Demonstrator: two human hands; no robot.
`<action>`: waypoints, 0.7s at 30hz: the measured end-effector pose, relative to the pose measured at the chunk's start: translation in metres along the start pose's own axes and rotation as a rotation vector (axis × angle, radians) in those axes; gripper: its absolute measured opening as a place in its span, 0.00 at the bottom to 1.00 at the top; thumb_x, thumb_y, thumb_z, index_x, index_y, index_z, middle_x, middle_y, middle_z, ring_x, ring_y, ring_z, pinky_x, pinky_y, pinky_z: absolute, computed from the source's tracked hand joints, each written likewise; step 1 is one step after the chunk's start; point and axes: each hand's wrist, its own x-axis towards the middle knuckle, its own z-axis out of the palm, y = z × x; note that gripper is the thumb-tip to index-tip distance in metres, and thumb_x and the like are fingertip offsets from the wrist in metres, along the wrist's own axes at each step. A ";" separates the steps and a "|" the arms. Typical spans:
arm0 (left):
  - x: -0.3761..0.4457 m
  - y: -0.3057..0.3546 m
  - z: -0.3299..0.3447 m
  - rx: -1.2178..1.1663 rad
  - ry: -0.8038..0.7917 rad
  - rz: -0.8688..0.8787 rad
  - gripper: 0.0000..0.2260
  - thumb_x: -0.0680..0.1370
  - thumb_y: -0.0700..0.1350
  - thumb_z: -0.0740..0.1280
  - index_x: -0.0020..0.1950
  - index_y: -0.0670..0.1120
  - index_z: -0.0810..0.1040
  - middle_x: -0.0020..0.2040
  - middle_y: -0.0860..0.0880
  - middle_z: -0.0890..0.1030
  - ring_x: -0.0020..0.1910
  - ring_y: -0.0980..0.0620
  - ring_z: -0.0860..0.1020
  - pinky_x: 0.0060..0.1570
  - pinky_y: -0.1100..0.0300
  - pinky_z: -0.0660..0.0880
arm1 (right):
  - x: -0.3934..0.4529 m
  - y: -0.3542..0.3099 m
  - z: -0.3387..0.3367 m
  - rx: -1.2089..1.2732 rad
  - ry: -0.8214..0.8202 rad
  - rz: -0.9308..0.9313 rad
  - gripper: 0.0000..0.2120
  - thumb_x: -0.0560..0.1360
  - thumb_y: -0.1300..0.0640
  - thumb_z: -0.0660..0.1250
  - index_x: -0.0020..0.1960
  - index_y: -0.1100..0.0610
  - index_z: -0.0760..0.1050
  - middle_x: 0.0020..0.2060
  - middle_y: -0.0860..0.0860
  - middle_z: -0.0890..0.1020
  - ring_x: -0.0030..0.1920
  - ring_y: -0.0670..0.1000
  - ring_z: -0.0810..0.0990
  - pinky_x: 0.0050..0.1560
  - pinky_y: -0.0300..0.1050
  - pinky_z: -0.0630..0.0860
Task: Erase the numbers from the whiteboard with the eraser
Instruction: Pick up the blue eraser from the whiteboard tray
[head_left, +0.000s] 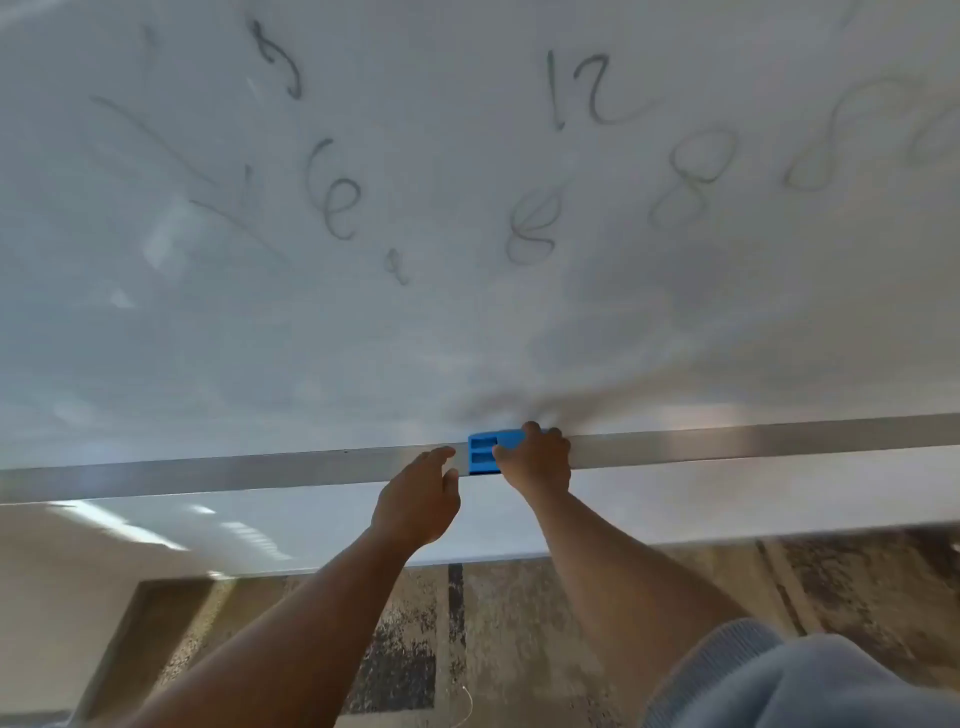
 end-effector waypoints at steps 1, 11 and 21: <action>0.003 -0.001 0.002 -0.008 -0.002 -0.009 0.20 0.85 0.51 0.57 0.78 0.53 0.64 0.78 0.51 0.68 0.74 0.49 0.70 0.72 0.51 0.67 | 0.001 0.000 0.004 -0.023 0.023 0.011 0.25 0.75 0.45 0.67 0.67 0.56 0.68 0.60 0.57 0.71 0.62 0.57 0.69 0.56 0.51 0.76; 0.008 -0.010 0.018 -0.019 0.054 -0.013 0.30 0.81 0.54 0.66 0.80 0.54 0.57 0.80 0.52 0.63 0.72 0.49 0.72 0.68 0.49 0.72 | 0.006 0.000 0.016 0.003 0.147 0.058 0.30 0.69 0.45 0.73 0.62 0.59 0.66 0.56 0.55 0.71 0.58 0.56 0.73 0.52 0.52 0.79; -0.005 0.015 -0.019 0.045 0.228 0.119 0.41 0.75 0.55 0.74 0.81 0.51 0.54 0.81 0.51 0.59 0.76 0.48 0.66 0.69 0.49 0.71 | -0.037 -0.011 -0.029 0.073 0.220 -0.196 0.30 0.69 0.41 0.73 0.64 0.54 0.69 0.54 0.51 0.73 0.54 0.52 0.78 0.51 0.49 0.80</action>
